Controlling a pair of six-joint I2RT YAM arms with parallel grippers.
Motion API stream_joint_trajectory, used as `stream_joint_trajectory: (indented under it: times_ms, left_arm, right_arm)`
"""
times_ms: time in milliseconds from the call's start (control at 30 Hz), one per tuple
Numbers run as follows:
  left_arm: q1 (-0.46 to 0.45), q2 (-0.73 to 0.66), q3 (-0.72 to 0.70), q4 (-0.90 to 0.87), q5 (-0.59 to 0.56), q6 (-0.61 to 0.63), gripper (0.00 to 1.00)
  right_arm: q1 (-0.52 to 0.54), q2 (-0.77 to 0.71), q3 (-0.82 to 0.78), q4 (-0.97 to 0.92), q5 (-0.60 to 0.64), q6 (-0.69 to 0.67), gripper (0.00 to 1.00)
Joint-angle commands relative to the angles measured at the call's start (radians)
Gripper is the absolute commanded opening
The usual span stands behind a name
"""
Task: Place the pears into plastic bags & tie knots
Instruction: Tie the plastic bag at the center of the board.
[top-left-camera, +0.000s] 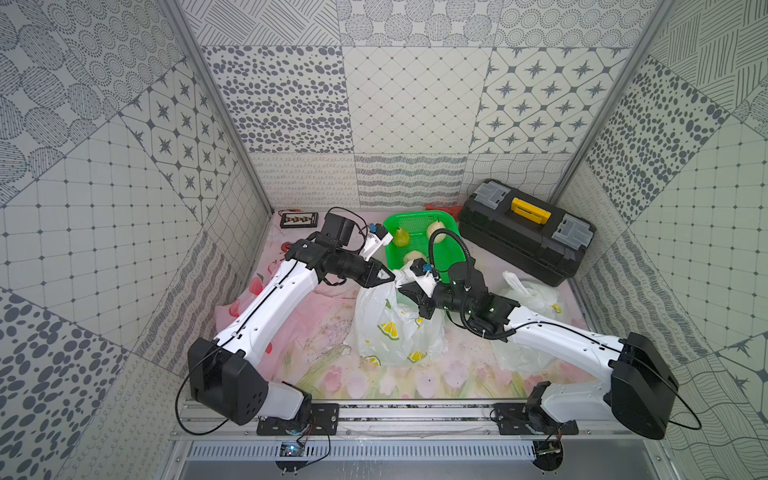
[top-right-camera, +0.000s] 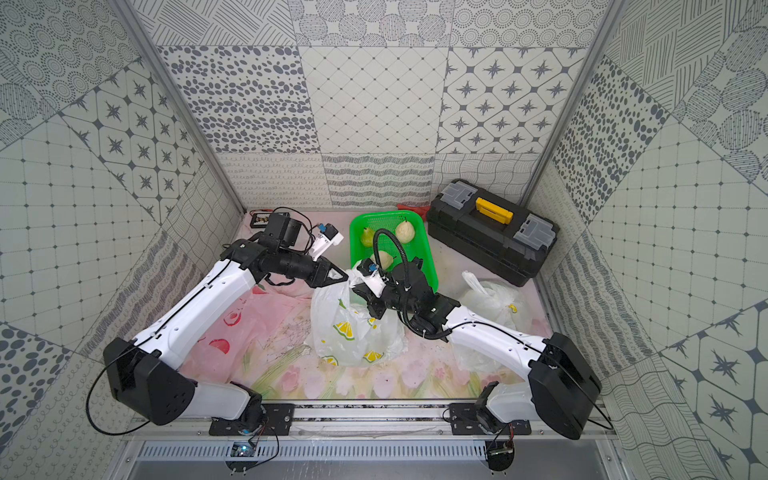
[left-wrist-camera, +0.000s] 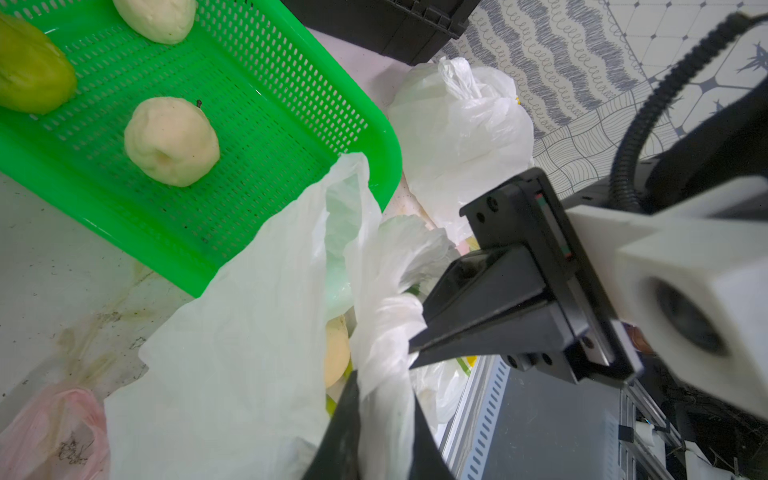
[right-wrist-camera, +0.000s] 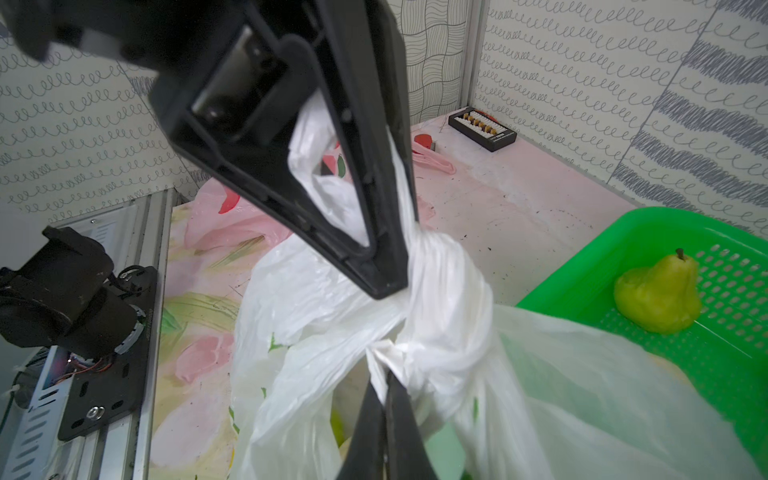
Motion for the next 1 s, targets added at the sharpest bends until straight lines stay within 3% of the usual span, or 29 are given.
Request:
stream_joint_trajectory:
  times_ms: [0, 133, 500, 667, 767, 867, 967]
  left_arm:
    - [0.003, -0.012, -0.013, -0.006, 0.078, 0.011, 0.25]
    - [0.003, 0.021, -0.012, 0.005, 0.098, -0.009, 0.39]
    - [0.001, 0.075, 0.022, 0.022, 0.084, -0.038, 0.38]
    - [0.001, 0.088, 0.029, 0.018, 0.077, -0.04, 0.27]
    - [0.001, 0.095, 0.033, 0.016, 0.072, -0.04, 0.13]
    - [0.001, 0.087, 0.03, 0.024, 0.045, -0.028, 0.0]
    - [0.001, 0.058, 0.011, 0.056, 0.002, -0.022, 0.0]
  right_arm:
    - [-0.004, 0.011, -0.008, 0.103, 0.02, -0.032, 0.0]
    - [-0.003, 0.011, -0.005, 0.102, -0.018, -0.03, 0.0]
    - [0.03, 0.037, 0.019, 0.046, -0.067, -0.095, 0.0]
    - [0.035, 0.051, 0.023, 0.037, -0.058, -0.115, 0.0]
    - [0.037, 0.051, 0.023, 0.031, -0.05, -0.116, 0.01]
    - [0.035, 0.033, 0.025, 0.003, -0.034, -0.118, 0.13]
    - [0.026, -0.01, 0.029, -0.062, -0.059, -0.113, 0.32]
